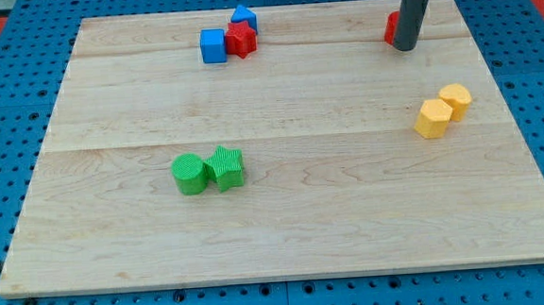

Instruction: Bring the red circle to the right side of the triangle

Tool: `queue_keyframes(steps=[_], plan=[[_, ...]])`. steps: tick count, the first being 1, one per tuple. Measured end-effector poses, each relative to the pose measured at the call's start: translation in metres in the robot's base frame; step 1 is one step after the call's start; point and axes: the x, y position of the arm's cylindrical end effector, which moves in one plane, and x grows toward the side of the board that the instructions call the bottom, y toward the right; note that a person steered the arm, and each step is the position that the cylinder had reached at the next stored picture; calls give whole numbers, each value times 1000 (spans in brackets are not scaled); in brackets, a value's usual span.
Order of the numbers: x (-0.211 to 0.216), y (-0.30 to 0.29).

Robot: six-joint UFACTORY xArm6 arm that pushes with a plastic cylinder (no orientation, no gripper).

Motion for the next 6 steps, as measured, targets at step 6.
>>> queue_keyframes(steps=[6], plan=[[-89,-96]])
